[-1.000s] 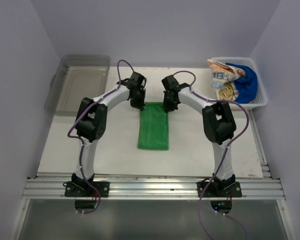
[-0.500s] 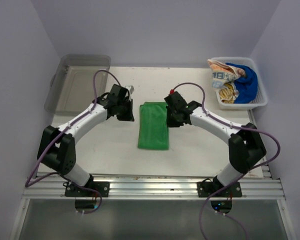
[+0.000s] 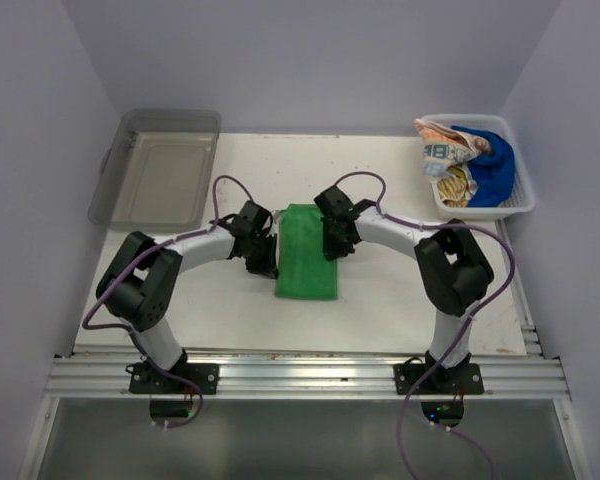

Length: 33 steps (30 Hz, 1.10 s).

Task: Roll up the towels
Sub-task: Fold the towel

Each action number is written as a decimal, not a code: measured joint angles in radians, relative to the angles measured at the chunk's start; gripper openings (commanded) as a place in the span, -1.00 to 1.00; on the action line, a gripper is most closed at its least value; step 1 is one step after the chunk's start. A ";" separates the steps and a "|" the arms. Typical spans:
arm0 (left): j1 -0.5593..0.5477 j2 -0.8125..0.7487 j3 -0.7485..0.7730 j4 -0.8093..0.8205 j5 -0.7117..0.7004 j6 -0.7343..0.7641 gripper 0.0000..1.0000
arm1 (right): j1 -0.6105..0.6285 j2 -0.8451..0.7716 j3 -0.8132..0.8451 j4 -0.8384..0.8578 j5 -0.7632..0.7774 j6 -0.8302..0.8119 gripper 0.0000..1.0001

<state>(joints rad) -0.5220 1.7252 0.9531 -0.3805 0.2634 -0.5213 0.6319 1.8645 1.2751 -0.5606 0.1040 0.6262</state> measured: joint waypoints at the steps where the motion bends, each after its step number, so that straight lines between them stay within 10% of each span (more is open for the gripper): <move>1: 0.000 -0.002 0.000 0.002 -0.003 0.000 -1.00 | -0.003 0.013 0.000 0.000 0.001 0.000 -0.80; 10: 0.000 -0.090 0.001 -0.045 -0.046 0.001 -0.98 | -0.010 -0.027 -0.005 -0.008 -0.003 0.006 -0.74; 21: -0.043 -0.305 -0.086 -0.045 -0.056 -0.047 0.00 | 0.064 -0.410 -0.261 0.014 0.008 0.091 -0.22; 33: -0.064 -0.235 -0.196 0.053 -0.009 -0.090 -0.23 | 0.126 -0.389 -0.439 0.083 -0.045 0.193 -0.21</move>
<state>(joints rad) -0.5858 1.4906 0.7574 -0.3275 0.2546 -0.6113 0.7582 1.4757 0.8364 -0.4774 0.0586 0.8196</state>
